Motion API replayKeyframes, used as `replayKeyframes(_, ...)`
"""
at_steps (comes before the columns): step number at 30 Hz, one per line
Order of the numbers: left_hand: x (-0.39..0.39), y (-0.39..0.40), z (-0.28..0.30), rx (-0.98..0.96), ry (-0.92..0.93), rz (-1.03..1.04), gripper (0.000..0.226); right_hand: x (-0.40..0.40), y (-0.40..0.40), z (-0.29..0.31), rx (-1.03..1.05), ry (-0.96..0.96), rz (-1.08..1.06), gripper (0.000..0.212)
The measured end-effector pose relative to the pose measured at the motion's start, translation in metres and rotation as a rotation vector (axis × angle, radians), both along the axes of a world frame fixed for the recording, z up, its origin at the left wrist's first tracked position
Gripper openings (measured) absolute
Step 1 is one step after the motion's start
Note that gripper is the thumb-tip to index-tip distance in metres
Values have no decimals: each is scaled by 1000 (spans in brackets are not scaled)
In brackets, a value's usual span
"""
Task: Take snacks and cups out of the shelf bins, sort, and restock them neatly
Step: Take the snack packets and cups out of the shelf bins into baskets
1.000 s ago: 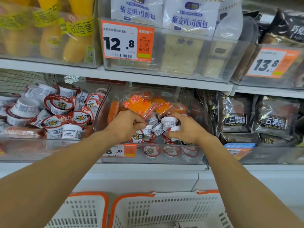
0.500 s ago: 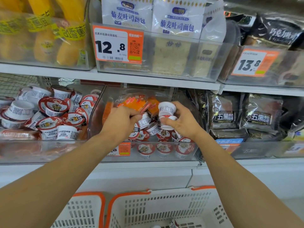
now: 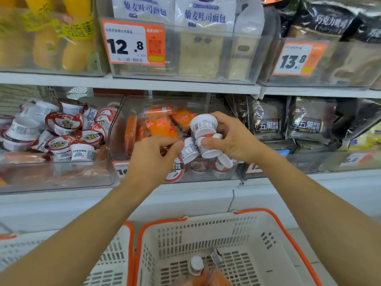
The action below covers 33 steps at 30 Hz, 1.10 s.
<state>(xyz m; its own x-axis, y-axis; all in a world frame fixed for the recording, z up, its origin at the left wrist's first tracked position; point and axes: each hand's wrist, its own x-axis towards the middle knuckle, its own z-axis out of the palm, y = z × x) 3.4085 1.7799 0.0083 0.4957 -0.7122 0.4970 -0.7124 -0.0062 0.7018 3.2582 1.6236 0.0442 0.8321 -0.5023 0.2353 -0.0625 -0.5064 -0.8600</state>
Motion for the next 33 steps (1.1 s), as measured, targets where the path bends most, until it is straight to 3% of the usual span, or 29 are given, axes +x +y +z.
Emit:
replayKeyframes(5,-23,33,-72,273,363,-140,14,-60,25,-44,211,242,29,31)
replayKeyframes(7,-38,40,-122,400,508,-86,17,-84,37,-95,353,436,-13,24)
replayKeyframes(10,-74,57,-197,578,677,-28,23,-122,75,-185,468,820,-75,43)
replayKeyframes(14,-115,93,-277,750,660,-18,35,-146,126,-271,525,1124,-187,47)
replayKeyframes(18,-128,107,-289,817,589,-141,24,-132,147,-303,608,891,-329,42)
replayKeyframes(20,-123,102,-288,815,605,-205,21,-121,144,-302,739,870,-372,46)
replayKeyframes(22,-111,96,-283,897,614,-241,22,-112,132,-290,824,1000,-242,49)
replayKeyframes(23,-102,92,-280,928,560,-243,24,-109,122,-283,753,1113,-113,47)
replayKeyframes(25,-84,79,-261,858,429,-173,24,-99,98,-260,391,1299,122,45)
replayKeyframes(27,-69,61,-223,597,354,-23,20,-83,76,-222,13,1310,225,46)
replayKeyframes(29,-55,44,-172,238,302,75,16,-64,56,-167,-152,1167,194,42)
replayKeyframes(30,-49,36,-142,82,264,87,15,-56,49,-137,-136,1061,141,37)
replayKeyframes(33,-29,21,-67,-164,99,58,17,-33,33,-55,-114,638,-3,26)
